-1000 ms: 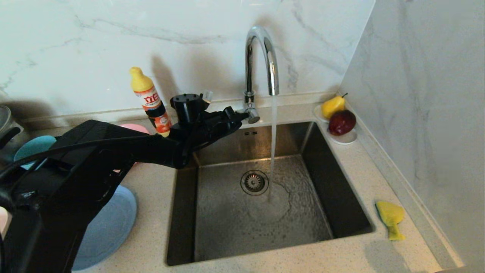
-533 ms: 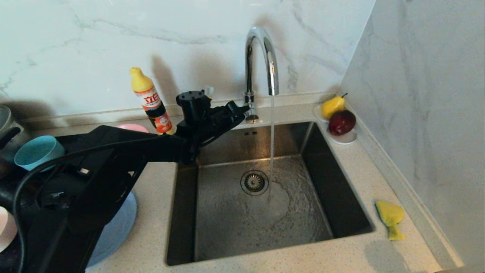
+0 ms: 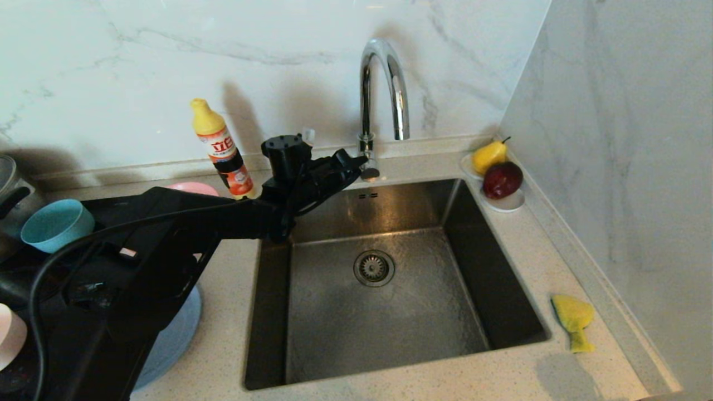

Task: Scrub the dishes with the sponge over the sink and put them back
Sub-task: Turn off the faucet, then place the plate on the plate

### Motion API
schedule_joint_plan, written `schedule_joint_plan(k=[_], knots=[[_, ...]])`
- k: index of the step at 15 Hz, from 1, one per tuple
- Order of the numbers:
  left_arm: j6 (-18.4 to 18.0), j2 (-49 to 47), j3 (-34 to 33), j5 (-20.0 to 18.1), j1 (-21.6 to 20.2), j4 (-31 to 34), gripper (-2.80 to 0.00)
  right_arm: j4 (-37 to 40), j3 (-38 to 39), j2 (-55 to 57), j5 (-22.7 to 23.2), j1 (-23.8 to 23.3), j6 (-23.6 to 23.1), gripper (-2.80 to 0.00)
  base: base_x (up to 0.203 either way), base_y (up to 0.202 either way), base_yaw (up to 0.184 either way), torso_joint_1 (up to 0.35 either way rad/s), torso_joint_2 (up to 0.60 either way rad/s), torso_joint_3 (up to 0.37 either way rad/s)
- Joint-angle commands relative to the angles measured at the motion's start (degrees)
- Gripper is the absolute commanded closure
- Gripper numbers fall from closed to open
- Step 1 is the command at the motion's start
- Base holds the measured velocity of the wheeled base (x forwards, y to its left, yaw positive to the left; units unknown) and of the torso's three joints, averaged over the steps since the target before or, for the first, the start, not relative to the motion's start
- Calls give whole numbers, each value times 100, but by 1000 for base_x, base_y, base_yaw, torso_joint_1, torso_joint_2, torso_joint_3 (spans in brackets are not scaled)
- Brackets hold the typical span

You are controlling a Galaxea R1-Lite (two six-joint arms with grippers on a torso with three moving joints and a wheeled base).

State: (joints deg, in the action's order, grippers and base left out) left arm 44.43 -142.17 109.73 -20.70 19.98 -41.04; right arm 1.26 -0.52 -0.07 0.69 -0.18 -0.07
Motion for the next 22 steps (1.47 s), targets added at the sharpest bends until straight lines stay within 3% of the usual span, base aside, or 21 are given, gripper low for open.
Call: schedule_joint_plan(k=[1,3,5,8,12,14,16,17,19,20,22], knots=[[75,149,-108,31,-8,3,0,-3,0,7,1,1,-1,0,0,0,0,0,0,0],[146,518,-579,108,20,-39,0,-3,0,7,1,1,-1,0,0,0,0,0,0,0],[152,1204,-1452,105,138,-339,0,4,0,7,8,1,-1,0,0,0,0,0,0,0],[145,2464,-2619,100,358,-828,0,-3,0,7,1,1,-1,0,0,0,0,0,0,0],[4,4354,-4120,103,592,-953,0,3,0,7,1,1,-1,0,0,0,0,0,0,0],[-443,5304,-4972,131,632,-864,0,5,0,7,1,1,-1,0,0,0,0,0,0,0],[-1271,6353,-5649,393,629,-442,0,-3,0,7,1,1,-1,0,0,0,0,0,0,0],[-1770,6885,-5963,724,624,-107,0,5,0,7,1,1,-1,0,0,0,0,0,0,0],[-2729,7839,-6423,1796,618,584,0,1,0,7,1,1,-1,0,0,0,0,0,0,0],[-3094,8290,-6539,2566,616,1002,0,-3,0,7,3,1,-1,0,0,0,0,0,0,0],[-3475,9087,-6630,4086,543,2195,0,-3,0,7,1,1,-1,0,0,0,0,0,0,0]])
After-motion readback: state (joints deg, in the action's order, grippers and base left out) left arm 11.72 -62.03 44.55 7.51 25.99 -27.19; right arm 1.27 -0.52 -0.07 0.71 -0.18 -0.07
